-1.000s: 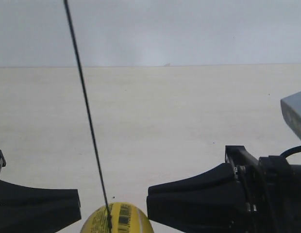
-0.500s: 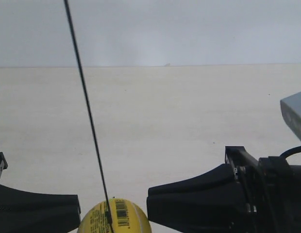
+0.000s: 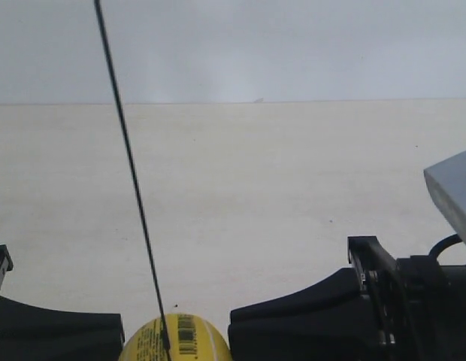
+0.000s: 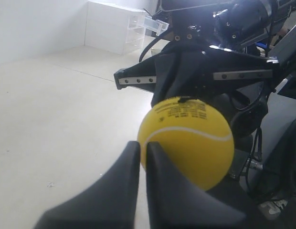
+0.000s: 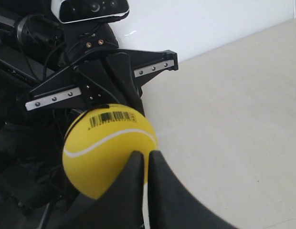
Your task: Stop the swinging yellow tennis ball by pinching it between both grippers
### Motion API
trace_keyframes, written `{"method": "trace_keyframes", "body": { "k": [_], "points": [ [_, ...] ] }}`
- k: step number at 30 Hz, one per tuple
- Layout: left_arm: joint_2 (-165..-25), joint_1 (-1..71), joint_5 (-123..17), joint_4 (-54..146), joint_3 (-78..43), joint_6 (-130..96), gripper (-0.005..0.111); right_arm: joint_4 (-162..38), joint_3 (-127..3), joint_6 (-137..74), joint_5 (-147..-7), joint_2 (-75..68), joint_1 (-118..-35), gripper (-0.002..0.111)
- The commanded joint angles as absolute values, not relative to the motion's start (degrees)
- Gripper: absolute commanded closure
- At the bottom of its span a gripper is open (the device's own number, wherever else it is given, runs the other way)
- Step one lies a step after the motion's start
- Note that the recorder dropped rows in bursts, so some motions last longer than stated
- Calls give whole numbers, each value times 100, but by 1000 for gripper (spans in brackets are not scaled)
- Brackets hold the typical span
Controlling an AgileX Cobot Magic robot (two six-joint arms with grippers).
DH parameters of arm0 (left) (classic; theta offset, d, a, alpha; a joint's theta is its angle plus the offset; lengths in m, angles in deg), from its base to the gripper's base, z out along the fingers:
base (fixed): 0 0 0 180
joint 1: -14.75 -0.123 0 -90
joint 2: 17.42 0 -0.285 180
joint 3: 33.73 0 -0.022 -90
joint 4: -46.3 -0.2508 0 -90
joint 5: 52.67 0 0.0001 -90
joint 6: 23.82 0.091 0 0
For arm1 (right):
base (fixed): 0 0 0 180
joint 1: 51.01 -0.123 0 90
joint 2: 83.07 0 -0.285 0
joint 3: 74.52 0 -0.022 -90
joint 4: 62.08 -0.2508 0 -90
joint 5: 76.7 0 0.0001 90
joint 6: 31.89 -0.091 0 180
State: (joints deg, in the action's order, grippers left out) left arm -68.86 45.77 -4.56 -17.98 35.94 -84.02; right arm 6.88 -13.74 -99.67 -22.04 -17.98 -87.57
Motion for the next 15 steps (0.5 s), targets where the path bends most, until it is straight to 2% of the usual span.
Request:
{"method": "trace_keyframes", "body": {
  "k": [1, 15],
  "points": [
    [-6862, 4592, -144, -1921, 3686, -8384, 102, 903, -1405, -10061, -1998, -1803, -8770, 108],
    [-6862, 4592, 69, -2053, 3686, -8384, 102, 1003, -1405, -10122, -1793, -1803, -8770, 108]
  ]
}}
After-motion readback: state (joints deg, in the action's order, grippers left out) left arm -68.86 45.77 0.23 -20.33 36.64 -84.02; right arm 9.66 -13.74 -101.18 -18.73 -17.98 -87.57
